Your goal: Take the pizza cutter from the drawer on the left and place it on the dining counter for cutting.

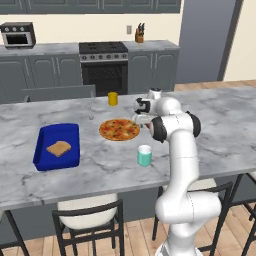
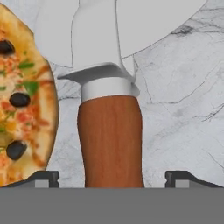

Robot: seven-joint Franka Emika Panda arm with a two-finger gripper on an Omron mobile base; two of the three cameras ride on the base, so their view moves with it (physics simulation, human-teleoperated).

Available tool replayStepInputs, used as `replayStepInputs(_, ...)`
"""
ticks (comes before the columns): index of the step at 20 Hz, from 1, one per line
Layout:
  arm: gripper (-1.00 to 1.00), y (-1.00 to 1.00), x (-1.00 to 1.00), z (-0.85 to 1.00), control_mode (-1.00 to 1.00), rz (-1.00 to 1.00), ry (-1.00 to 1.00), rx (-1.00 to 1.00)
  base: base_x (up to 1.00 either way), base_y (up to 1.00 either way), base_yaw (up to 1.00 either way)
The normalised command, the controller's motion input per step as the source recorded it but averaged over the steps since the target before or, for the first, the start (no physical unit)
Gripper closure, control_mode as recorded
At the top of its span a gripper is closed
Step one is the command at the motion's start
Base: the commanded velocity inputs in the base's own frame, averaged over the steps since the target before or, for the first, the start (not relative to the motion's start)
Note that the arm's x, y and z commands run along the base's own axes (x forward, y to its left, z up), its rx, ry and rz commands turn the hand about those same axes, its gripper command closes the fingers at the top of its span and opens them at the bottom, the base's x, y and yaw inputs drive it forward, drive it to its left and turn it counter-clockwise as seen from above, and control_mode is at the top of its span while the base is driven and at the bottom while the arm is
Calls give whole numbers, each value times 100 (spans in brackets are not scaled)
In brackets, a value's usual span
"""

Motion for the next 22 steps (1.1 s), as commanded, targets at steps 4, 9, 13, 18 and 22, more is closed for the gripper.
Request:
replayStepInputs(4,-100,-4,-2,48,-100,0,0,0,0,0,0)
replayStepInputs(9,-100,0,-32,74,-100,0,-2,0,0,0,0)
replayStepInputs(13,-100,0,-58,54,-100,0,-1,0,0,0,0)
replayStepInputs(18,-100,0,-95,42,-100,0,-3,0,0,0,0)
replayStepInputs(22,-100,0,-100,35,-100,0,-6,0,0,0,0)
